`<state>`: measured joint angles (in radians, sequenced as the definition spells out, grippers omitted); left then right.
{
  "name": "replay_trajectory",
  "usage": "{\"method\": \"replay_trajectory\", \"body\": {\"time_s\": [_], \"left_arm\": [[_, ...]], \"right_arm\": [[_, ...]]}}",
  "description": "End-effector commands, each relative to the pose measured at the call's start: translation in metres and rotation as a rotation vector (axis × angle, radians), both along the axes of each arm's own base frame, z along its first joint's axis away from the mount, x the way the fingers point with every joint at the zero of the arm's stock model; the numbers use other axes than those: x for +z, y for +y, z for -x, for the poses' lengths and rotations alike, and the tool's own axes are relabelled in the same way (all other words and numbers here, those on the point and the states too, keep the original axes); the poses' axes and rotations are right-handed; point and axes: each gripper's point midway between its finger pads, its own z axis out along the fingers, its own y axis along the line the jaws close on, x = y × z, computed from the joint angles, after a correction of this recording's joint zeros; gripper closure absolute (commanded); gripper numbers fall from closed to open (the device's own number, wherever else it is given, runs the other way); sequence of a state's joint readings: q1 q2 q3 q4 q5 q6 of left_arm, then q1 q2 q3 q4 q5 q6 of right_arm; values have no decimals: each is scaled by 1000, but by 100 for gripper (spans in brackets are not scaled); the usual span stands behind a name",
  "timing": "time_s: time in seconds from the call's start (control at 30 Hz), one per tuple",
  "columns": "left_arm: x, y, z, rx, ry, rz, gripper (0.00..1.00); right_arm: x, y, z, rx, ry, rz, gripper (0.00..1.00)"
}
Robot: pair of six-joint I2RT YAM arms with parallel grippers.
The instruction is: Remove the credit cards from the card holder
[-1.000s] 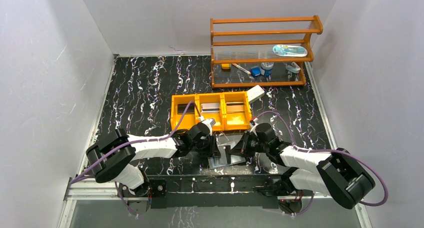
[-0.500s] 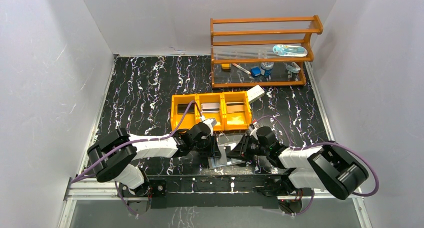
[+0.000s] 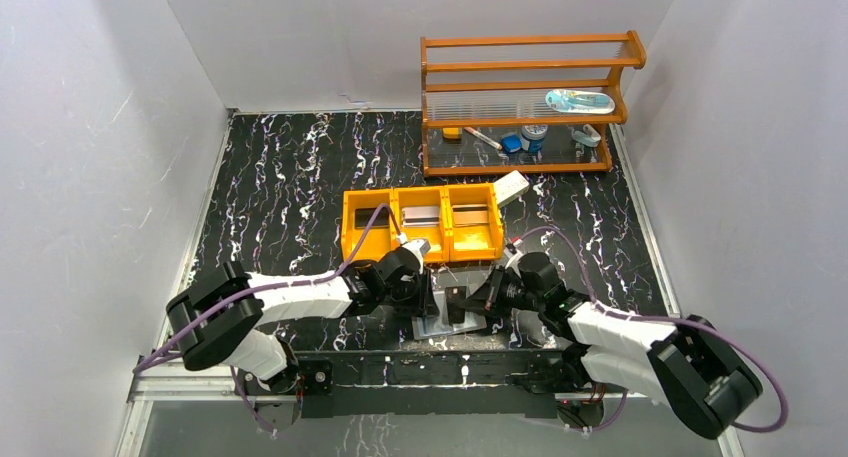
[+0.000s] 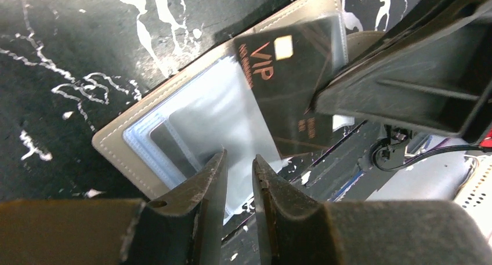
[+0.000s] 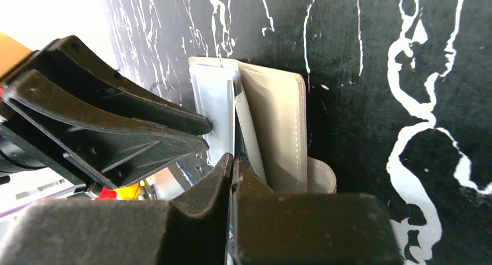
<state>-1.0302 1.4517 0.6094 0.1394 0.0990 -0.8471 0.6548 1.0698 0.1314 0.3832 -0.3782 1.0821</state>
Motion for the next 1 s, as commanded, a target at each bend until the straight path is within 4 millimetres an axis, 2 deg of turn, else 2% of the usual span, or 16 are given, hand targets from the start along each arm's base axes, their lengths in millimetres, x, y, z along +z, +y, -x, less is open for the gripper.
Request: {"method": "replay_trajectory", "body": {"time_s": [0.0,0.1,0.2,0.27,0.4,0.6,0.77,0.97], "left_arm": [[-22,45,8,17,0,-197,76],[-14,43,3,10,-28,-201,69],[0,40,-4,18,-63,-193,51],[24,37,-13,38,-120,-152,38],[47,47,-27,82,-193,-150,21],[66,52,-36,82,-156,-10,16],[93,41,-38,40,-134,246,13],[108,30,-25,-34,-91,435,16]], "right_arm": [[3,-14,-13,-63,-33,103,95],[15,-13,-16,-65,-55,94,96],[30,-11,-19,-59,-94,71,96],[39,-10,-21,-58,-121,61,97],[55,-11,-26,-70,-174,52,97],[76,-7,-26,-54,-235,-6,98],[107,8,-20,12,-297,-148,98],[139,21,-13,76,-354,-297,98]]}}
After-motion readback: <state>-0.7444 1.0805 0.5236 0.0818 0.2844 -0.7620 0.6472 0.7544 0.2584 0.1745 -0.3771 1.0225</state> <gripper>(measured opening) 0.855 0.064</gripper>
